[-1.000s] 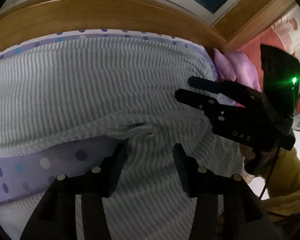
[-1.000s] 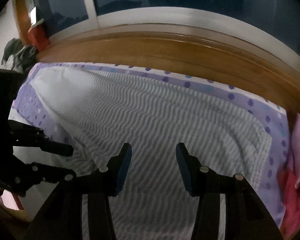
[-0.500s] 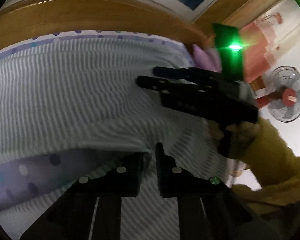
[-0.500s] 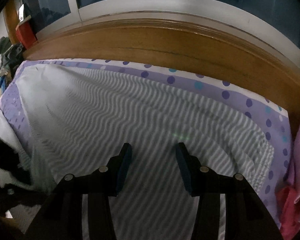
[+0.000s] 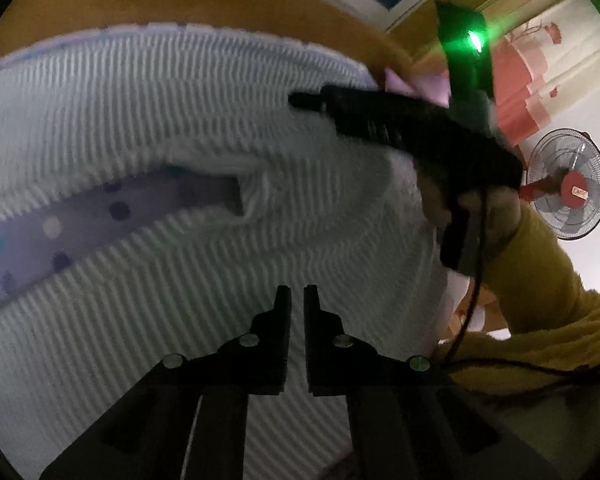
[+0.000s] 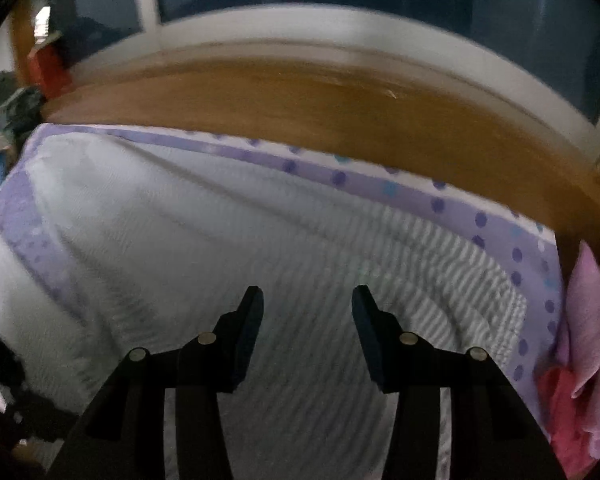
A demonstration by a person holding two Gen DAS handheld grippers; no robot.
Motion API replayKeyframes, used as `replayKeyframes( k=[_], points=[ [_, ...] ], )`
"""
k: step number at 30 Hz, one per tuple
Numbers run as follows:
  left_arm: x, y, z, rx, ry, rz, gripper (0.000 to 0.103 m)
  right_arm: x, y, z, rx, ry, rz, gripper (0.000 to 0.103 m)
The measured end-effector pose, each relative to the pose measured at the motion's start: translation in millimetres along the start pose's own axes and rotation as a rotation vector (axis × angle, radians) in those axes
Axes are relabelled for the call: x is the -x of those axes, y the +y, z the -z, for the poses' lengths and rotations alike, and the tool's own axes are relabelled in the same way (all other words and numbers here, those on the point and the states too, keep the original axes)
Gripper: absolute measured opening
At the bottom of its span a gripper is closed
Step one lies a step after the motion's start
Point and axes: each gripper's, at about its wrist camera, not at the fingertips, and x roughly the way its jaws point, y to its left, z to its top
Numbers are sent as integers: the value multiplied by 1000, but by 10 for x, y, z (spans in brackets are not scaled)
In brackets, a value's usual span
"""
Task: Fold clothes
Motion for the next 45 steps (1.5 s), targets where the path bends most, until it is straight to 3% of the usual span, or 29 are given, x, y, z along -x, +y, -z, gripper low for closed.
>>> replayKeyframes(
  k=[6, 10, 14, 16, 20, 24, 25, 26, 27, 32, 38, 42, 45],
  points=[
    [205, -68, -387, -42, -114, -75, 6, -7, 263, 346, 55, 71, -86, 46],
    [25, -74, -802, -80, -138, -118, 6, 119, 114, 297, 24, 83, -151, 46],
    [-306, -24, -1027, -105, -78, -118, 6, 415, -348, 16, 54, -35, -45, 46],
    [-456, -16, -1028, -102, -39, -104, 6, 403, -576, -153, 87, -34, -8, 46],
    [-643, -20, -911, -88, 12, -93, 6, 82, -877, -402, 209, 60, 18, 46],
    [-662, -69, -810, -85, 4, -111, 6, -203, -919, -480, 274, 137, -38, 46],
    [-664, -68, -810, -75, 3, -108, 6, -269, -929, -497, 271, 163, -49, 40],
    [-673, -59, -814, -60, 2, -102, 6, -307, -948, -508, 250, 178, -61, 25],
    [-682, -58, -823, -45, 1, -98, 6, -338, -968, -519, 224, 190, -75, 4],
    [-664, -60, -765, -17, 0, -104, 6, -272, -1042, -599, 155, 107, 42, 3],
    [-656, -15, -739, 21, -7, -88, 6, -414, -1088, -688, 120, 97, 120, 4],
    [-586, -56, -738, 9, -14, -115, 6, -297, -1140, -739, 102, 100, 100, 10],
    [-363, -72, -746, -9, -72, -138, 6, -4, -1068, -833, 140, 48, 61, 14]
  ],
)
